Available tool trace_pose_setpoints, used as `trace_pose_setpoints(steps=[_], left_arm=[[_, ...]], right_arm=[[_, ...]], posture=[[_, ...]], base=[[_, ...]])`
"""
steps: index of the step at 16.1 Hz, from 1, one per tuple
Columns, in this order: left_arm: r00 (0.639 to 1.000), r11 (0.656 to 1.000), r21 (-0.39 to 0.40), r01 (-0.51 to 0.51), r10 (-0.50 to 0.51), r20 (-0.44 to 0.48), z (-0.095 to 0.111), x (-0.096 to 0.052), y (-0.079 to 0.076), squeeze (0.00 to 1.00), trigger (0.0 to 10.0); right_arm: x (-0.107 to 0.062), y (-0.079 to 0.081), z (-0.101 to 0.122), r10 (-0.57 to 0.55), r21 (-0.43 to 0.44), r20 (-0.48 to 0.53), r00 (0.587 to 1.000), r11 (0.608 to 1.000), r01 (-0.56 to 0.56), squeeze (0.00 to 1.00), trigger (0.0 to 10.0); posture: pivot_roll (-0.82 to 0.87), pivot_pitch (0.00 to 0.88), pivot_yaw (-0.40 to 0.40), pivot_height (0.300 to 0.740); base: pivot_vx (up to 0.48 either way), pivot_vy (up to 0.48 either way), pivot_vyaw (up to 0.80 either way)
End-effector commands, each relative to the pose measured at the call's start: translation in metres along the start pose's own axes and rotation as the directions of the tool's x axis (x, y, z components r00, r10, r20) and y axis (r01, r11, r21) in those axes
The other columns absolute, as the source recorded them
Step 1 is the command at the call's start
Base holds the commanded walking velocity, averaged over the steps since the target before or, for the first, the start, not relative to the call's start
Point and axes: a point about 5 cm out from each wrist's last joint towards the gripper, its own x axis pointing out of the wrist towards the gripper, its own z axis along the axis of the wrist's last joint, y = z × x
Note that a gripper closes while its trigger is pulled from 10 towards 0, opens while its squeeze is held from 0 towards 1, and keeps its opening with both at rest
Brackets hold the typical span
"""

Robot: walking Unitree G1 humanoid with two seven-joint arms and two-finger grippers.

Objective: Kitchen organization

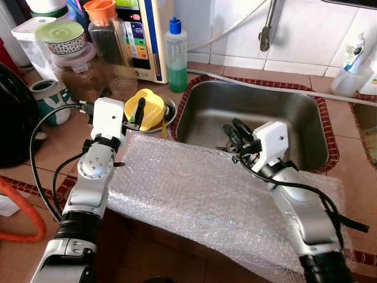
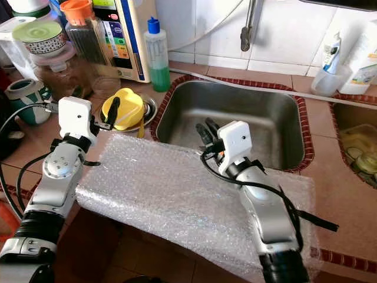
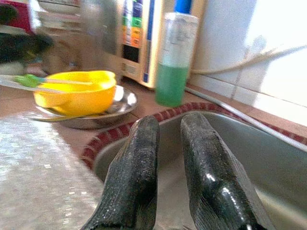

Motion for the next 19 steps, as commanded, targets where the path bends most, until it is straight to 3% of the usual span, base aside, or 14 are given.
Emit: trace_pose_setpoints(steps=[1, 6, 10, 15, 19], left_arm=[[0.999, 0.999, -0.021, -0.037, 0.037, -0.031, -0.002, 0.000, 0.005, 0.00, 10.0], [0.988, 0.976, -0.186, -0.117, 0.095, -0.122, -0.006, -0.010, 0.005, 0.00, 10.0], [0.979, 0.951, -0.273, -0.147, 0.101, -0.175, -0.005, -0.017, 0.002, 0.00, 10.0], [0.963, 0.928, -0.336, -0.160, 0.072, -0.258, -0.004, -0.028, -0.002, 0.00, 10.0], [0.952, 0.899, -0.413, -0.143, 0.011, -0.306, -0.002, -0.034, -0.015, 0.00, 10.0]], right_arm=[[-0.001, 0.003, 0.003, 0.027, -0.002, -0.001, 1.000, 1.000, -0.027, 0.00, 10.0], [-0.006, 0.002, 0.011, 0.044, -0.015, -0.010, 0.999, 0.999, -0.044, 0.00, 10.0], [-0.003, 0.005, 0.014, 0.074, -0.039, -0.010, 0.997, 0.997, -0.074, 0.00, 10.0], [-0.002, 0.006, 0.015, 0.080, -0.041, -0.011, 0.997, 0.996, -0.080, 0.00, 10.0], [0.000, 0.007, 0.016, 0.085, -0.042, -0.012, 0.996, 0.995, -0.085, 0.00, 10.0]], posture=[[-0.04, 0.079, 0.065, 0.740], [-0.04, 0.075, 0.050, 0.740], [-0.04, 0.072, 0.045, 0.740], [-0.03, 0.065, 0.042, 0.740], [-0.03, 0.065, 0.046, 0.740]], base=[[0.000, 0.000, 0.00], [0.000, 0.000, 0.00], [0.000, 0.000, 0.00], [0.000, 0.000, 0.00], [0.000, 0.000, 0.00]])
